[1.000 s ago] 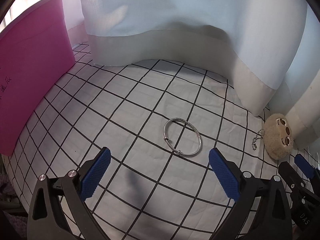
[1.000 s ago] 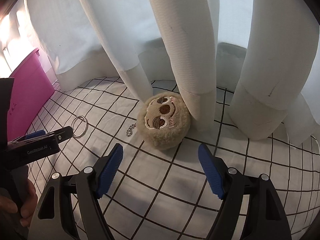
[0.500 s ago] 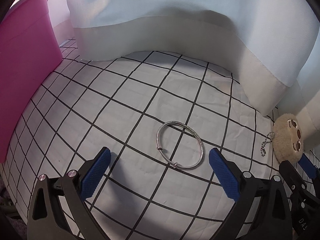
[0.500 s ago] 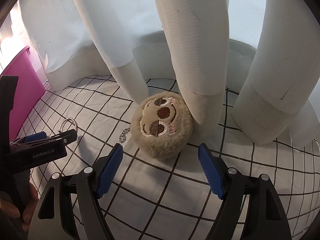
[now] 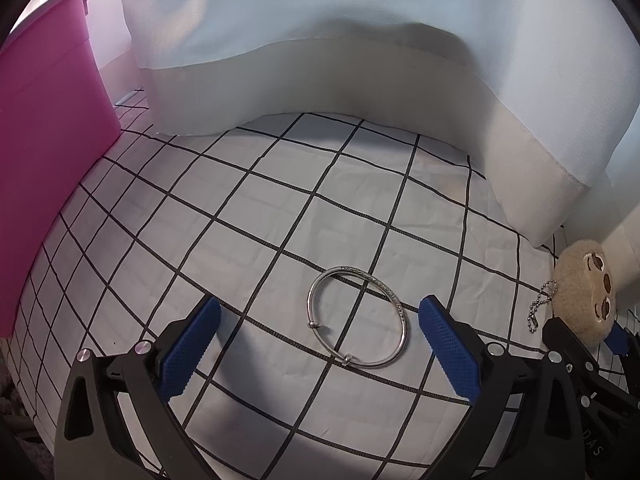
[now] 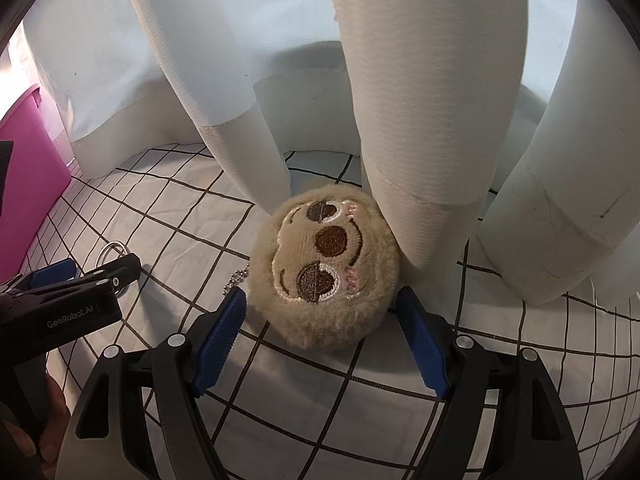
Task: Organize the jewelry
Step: 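Grasp silver bangle with left tool while right tool grasps plush sloth keychain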
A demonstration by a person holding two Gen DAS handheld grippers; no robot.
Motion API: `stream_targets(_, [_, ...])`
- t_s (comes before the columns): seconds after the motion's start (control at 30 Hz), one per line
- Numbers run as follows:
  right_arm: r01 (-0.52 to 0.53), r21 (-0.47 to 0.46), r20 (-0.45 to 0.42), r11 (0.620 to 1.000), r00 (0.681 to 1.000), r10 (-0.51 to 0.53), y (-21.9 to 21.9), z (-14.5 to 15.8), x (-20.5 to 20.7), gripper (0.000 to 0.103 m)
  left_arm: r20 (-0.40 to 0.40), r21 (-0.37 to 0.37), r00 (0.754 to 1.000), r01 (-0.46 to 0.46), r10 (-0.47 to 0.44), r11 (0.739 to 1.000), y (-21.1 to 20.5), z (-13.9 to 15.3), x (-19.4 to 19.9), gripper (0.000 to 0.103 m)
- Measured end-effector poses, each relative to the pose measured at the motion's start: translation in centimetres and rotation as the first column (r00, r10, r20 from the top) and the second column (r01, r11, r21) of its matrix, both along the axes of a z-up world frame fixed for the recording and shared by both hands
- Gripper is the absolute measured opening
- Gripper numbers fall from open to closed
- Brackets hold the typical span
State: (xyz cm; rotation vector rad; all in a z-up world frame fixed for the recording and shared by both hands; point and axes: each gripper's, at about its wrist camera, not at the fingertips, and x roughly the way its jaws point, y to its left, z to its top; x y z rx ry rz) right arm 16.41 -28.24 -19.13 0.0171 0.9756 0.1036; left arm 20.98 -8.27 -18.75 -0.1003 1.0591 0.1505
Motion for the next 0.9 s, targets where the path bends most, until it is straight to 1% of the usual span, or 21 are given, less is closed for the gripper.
stream_targets(0.13, [0.003,-0.014,0.01,1.0,1.0,-0.003,-0.1,-0.1,0.3,0.074,0.011,0.003,1.0,-0.005,0.004,1.0,0.3,-0.2,0.4,0.098])
stream_targets(0.43, [-0.001,-0.033,0.033,0.999,0.999,0.002,0.1,-0.2,1.2,0.074,0.029,0.004,1.0,-0.005,0.005,1.0,0.0,-0.2,-0.4,0.097])
stream_targets(0.57, [-0.023,-0.056,0.035,0.998,0.999,0.025,2.0,-0.5,2.1,0.073,0.043,0.008,0.999,-0.005,0.005,1.0,-0.6,-0.1,-1.2,0.093])
stream_targets(0.63, [-0.033,-0.055,0.038,0.998,0.999,0.035,2.3,-0.5,2.1,0.073,0.049,0.009,0.999,-0.003,0.002,1.0,-0.9,0.1,-1.7,0.087])
stream_targets(0.67, [-0.038,-0.048,0.04,0.998,0.998,0.04,2.4,-0.5,2.1,0.069,0.052,0.009,0.999,-0.002,0.002,1.0,-1.1,0.2,-1.9,0.085])
stream_targets(0.73, [-0.052,-0.046,0.047,0.998,0.997,0.055,2.8,-0.5,1.9,0.059,0.059,0.01,0.998,0.001,-0.001,1.0,-1.3,0.3,-2.2,0.077])
stream_targets(0.77, [-0.06,-0.055,0.049,0.997,0.997,0.062,3.1,-0.5,1.8,0.058,0.064,0.011,0.998,0.003,-0.003,1.0,-1.5,0.4,-2.4,0.073])
stream_targets(0.8, [-0.062,-0.061,0.052,0.996,0.997,0.065,3.3,-0.5,1.8,0.057,0.071,0.012,0.997,0.006,-0.007,1.0,-1.6,0.6,-2.6,0.061])
stream_targets(0.83, [-0.064,-0.058,0.052,0.996,0.996,0.067,3.3,-0.5,1.8,0.057,0.077,0.013,0.997,0.013,-0.014,1.0,-1.7,0.8,-2.7,0.046])
stream_targets(0.9, [-0.069,-0.044,0.049,0.997,0.996,0.071,3.4,-0.5,1.9,0.055,0.072,0.006,0.997,0.009,-0.009,1.0,-1.6,0.8,-2.8,0.047])
